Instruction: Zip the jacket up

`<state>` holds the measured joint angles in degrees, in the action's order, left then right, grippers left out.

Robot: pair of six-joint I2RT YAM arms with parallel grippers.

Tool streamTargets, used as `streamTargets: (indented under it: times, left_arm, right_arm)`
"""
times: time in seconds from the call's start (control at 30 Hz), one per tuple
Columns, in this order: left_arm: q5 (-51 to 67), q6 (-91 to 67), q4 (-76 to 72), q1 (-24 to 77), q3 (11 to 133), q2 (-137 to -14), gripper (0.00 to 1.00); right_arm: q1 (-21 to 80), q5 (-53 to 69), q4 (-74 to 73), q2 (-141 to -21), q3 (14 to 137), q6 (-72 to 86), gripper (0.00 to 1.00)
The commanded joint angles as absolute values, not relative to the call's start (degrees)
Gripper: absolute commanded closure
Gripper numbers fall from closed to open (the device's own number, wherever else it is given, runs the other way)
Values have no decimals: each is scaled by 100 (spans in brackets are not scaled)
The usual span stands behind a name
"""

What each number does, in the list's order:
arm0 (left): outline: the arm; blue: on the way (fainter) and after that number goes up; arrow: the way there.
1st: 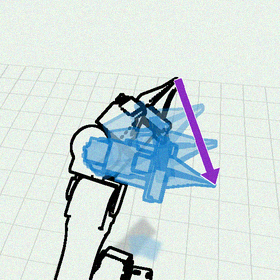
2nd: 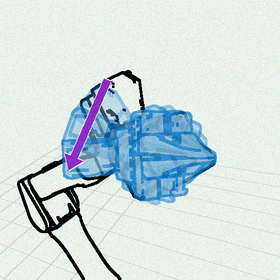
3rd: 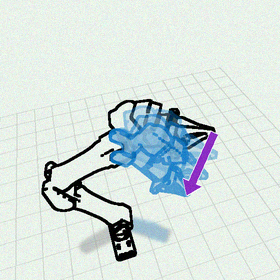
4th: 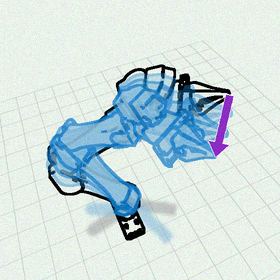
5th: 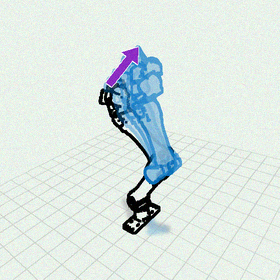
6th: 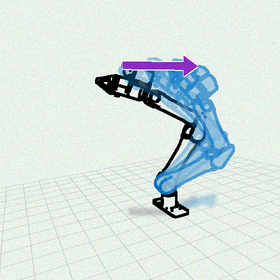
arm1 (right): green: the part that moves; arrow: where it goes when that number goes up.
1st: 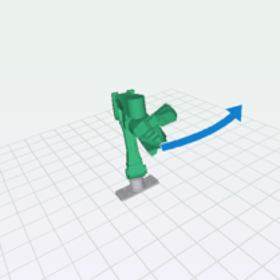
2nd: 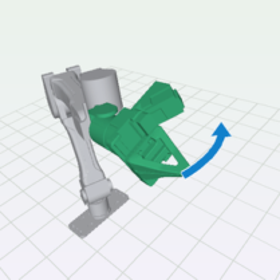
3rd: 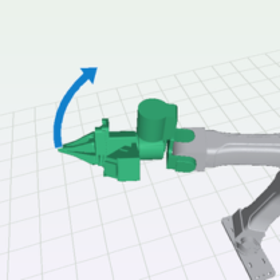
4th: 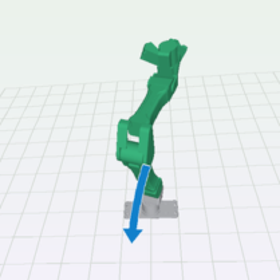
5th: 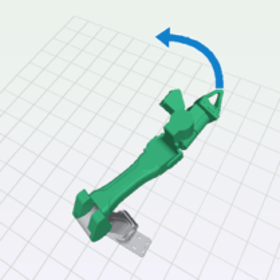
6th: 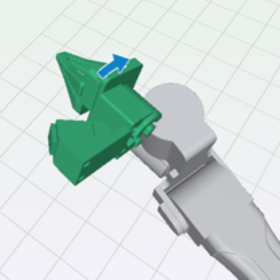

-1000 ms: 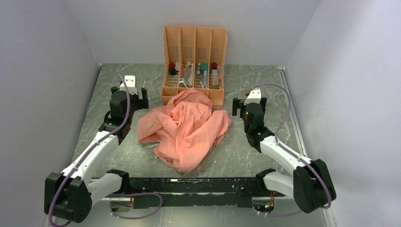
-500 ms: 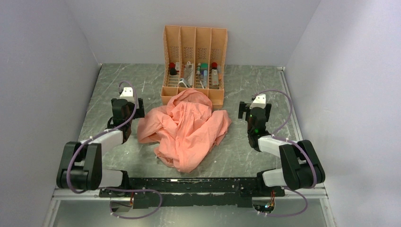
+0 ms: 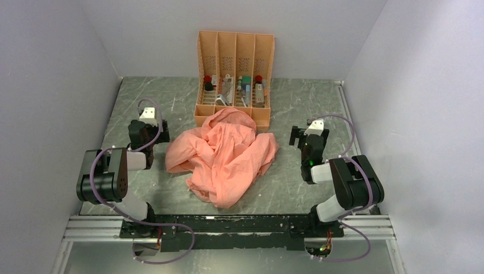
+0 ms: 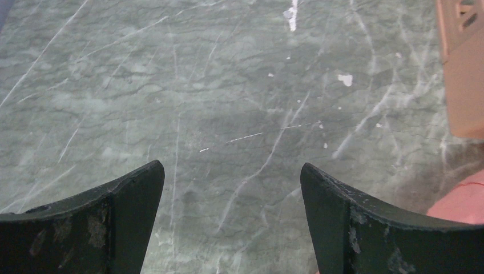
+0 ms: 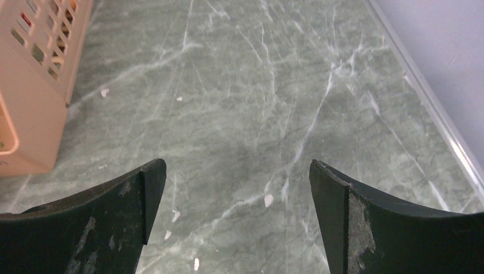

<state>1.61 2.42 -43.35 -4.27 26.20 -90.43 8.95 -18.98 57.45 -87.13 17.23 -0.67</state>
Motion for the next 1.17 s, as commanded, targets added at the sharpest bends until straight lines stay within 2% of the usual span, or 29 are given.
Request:
streamTargets:
  times: [0.0, 0.27, 0.33, 0.4, 0.43, 1.13]
  left_arm:
    - [828, 382, -4753, -510, 2675, -8997, 7]
    - [978, 404, -5071, -548, 2417, -8850, 7]
    - [967, 389, -5573, -565, 2078, -8715, 7]
    - [1183, 501, -7119, -570, 1185, -8782, 7]
    - [1081, 531, -7248, -517, 1113, -8718, 7]
    - [97, 35, -6833, -585, 1513, -8938, 7]
  right_arm:
    - [752, -1597, 6826, -8924, 1426, -67, 1]
    - [729, -1584, 6953, -8933, 1367, -80, 1]
    - [731, -1595, 6877, -8906, 1370, -63, 1]
    - [730, -1585, 6950, -8930, 1363, -80, 1]
    - [732, -1590, 6905, -8918, 1371, -71, 1]
    - [742, -1453, 6706, -8989, 1503, -125, 1]
